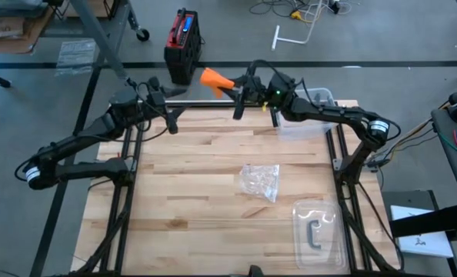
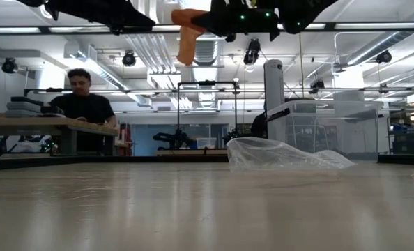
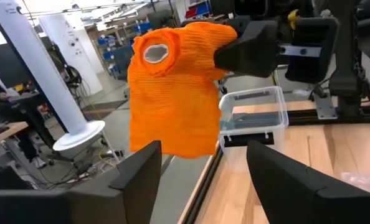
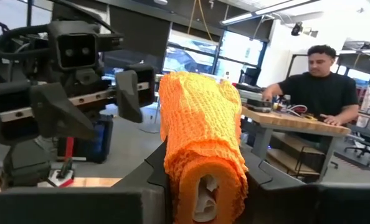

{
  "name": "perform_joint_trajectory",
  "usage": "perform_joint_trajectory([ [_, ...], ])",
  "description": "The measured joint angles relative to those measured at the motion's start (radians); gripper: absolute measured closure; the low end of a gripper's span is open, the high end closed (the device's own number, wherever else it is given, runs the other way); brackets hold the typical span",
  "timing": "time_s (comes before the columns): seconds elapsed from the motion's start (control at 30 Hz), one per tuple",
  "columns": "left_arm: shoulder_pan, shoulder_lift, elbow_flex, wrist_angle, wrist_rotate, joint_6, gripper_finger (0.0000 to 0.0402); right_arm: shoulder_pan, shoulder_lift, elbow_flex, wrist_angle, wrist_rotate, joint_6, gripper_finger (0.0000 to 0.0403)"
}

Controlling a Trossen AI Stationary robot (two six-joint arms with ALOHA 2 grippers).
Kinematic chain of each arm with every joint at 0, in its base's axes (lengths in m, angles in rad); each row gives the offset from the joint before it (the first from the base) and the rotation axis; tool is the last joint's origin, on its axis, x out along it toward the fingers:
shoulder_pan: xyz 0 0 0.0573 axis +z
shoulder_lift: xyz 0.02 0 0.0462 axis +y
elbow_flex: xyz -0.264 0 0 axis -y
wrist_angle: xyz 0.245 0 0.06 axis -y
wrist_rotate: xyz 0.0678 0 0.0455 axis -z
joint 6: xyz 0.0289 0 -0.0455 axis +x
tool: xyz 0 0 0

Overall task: Roll bandage
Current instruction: Roll the orange bandage

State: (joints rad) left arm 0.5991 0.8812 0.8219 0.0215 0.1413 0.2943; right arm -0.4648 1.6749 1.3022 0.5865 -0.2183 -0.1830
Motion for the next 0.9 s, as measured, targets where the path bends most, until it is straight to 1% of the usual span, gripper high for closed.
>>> perform_joint_trajectory([
  [0.1, 0.000, -0.002, 0.000, -0.015, 0.003, -0.030, 0.0189, 0.002, -0.002, 0.000, -0.003, -0.001, -0.001, 0.0315],
  [0.13, 0.000, -0.004, 0.000, -0.016, 0.020, -0.035, 0.0191, 0.002, -0.003, 0.000, -0.010, -0.002, 0.000, 0.0315],
  [0.2, 0.001, -0.016, -0.015, 0.003, 0.101, -0.030, 0.0195, 0.004, -0.013, 0.000, -0.021, -0.027, -0.014, 0.0317],
  [0.27, 0.001, -0.028, -0.056, 0.084, 0.165, -0.028, 0.0199, 0.011, -0.032, 0.000, -0.036, -0.052, -0.051, 0.0320],
  [0.3, 0.002, -0.034, -0.083, 0.131, 0.175, -0.027, 0.0200, 0.017, -0.042, 0.000, -0.040, -0.050, -0.081, 0.0321],
  [0.37, 0.011, -0.043, -0.144, 0.236, 0.175, -0.027, 0.0204, 0.035, -0.069, 0.001, -0.075, -0.049, -0.130, 0.0321],
  [0.5, 0.048, -0.040, -0.251, 0.415, 0.159, -0.042, 0.0208, 0.076, -0.104, 0.001, -0.204, -0.049, -0.188, 0.0322],
  [0.6, 0.065, -0.018, -0.296, 0.518, 0.196, -0.083, 0.0209, 0.097, -0.117, 0.001, -0.299, -0.046, -0.196, 0.0322],
  [0.73, 0.080, 0.016, -0.305, 0.536, 0.329, -0.117, 0.0205, 0.118, -0.124, 0.001, -0.390, -0.045, -0.194, 0.0322],
  [0.9, 0.082, 0.074, -0.306, 0.533, 0.388, -0.161, 0.0187, 0.147, -0.119, 0.001, -0.467, -0.052, -0.171, 0.0323],
])
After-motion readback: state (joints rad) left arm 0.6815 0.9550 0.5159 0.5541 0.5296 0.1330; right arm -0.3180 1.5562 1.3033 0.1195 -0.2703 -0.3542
